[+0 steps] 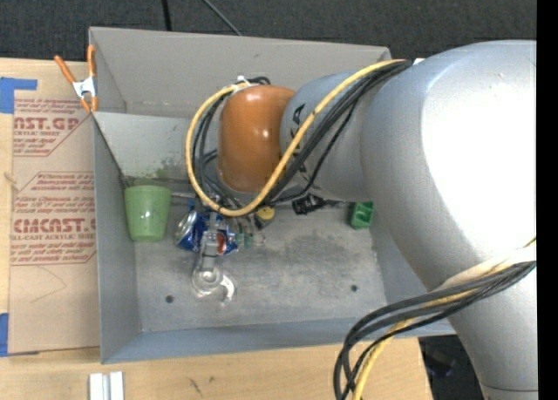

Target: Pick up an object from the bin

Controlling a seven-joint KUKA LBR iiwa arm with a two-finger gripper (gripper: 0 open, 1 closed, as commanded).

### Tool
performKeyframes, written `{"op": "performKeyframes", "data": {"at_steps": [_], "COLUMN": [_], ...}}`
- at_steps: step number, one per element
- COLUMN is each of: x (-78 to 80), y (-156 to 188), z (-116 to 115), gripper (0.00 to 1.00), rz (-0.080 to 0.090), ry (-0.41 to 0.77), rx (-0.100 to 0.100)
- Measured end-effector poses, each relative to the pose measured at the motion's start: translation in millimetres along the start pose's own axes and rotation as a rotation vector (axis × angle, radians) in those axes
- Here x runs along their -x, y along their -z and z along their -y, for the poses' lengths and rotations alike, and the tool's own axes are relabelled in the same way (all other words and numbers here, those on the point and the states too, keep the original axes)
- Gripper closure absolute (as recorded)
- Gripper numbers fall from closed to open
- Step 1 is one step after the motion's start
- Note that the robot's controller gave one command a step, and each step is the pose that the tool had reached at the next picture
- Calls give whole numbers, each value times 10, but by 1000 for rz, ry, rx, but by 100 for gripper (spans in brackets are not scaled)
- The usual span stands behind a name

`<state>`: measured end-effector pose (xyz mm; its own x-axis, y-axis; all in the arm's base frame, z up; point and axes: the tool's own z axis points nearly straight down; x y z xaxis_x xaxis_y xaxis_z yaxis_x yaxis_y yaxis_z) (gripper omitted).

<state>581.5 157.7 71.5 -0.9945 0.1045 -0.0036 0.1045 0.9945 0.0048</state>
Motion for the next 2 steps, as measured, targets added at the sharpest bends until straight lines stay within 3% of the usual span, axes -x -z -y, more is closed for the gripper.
{"op": "performKeyframes", "data": {"at_steps": [1,2], "x": [1,-203], "y": [29,1737], "z": [-21,-49], "gripper": [100,100], "rz": [-3,5], "ry": [1,1], "rx": [2,-1]}}
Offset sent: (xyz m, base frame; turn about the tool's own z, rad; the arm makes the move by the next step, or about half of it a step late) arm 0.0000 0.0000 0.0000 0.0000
